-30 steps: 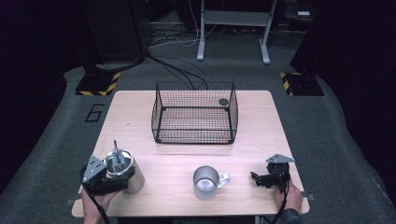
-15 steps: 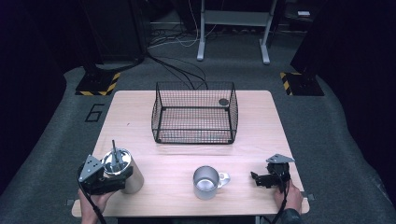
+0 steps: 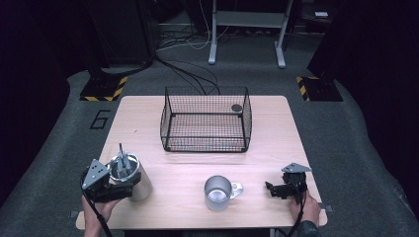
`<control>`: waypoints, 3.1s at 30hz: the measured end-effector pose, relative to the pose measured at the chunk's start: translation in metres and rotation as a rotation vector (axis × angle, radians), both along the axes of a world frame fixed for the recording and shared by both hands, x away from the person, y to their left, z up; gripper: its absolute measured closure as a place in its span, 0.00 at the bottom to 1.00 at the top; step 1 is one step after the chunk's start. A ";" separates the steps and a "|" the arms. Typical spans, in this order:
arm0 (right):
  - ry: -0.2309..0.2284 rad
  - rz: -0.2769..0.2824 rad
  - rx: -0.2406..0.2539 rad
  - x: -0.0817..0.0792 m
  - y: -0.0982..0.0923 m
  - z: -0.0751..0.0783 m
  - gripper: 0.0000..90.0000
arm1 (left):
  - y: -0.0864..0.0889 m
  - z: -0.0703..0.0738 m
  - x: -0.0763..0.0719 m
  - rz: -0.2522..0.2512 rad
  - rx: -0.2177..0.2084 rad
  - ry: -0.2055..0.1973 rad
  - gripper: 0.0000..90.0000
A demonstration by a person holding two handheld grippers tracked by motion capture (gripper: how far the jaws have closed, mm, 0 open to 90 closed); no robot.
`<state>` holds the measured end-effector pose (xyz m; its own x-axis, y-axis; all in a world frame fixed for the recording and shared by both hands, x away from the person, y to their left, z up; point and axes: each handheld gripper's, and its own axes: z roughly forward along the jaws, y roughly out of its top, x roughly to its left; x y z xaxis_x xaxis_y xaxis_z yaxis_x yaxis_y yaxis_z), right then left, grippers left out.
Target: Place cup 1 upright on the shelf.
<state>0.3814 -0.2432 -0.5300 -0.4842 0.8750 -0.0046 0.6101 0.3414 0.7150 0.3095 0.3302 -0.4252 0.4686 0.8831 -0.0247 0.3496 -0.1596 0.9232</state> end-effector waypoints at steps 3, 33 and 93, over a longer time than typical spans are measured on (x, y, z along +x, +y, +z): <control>0.000 0.000 -0.001 0.000 0.000 0.000 0.00 | -0.003 0.003 0.003 -0.011 0.005 -0.001 0.04; 0.000 0.000 -0.001 0.000 0.000 0.000 0.00 | -0.027 0.021 0.026 -0.105 0.039 -0.015 0.04; 0.000 -0.001 -0.001 0.000 0.000 0.000 0.00 | -0.098 0.069 0.064 -0.353 0.026 -0.022 0.04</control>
<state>0.3814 -0.2432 -0.5300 -0.4836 0.8753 -0.0050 0.6106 0.3414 0.7146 0.3736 0.2319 -0.3564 0.7453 0.6667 0.0091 0.2484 -0.2903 0.9241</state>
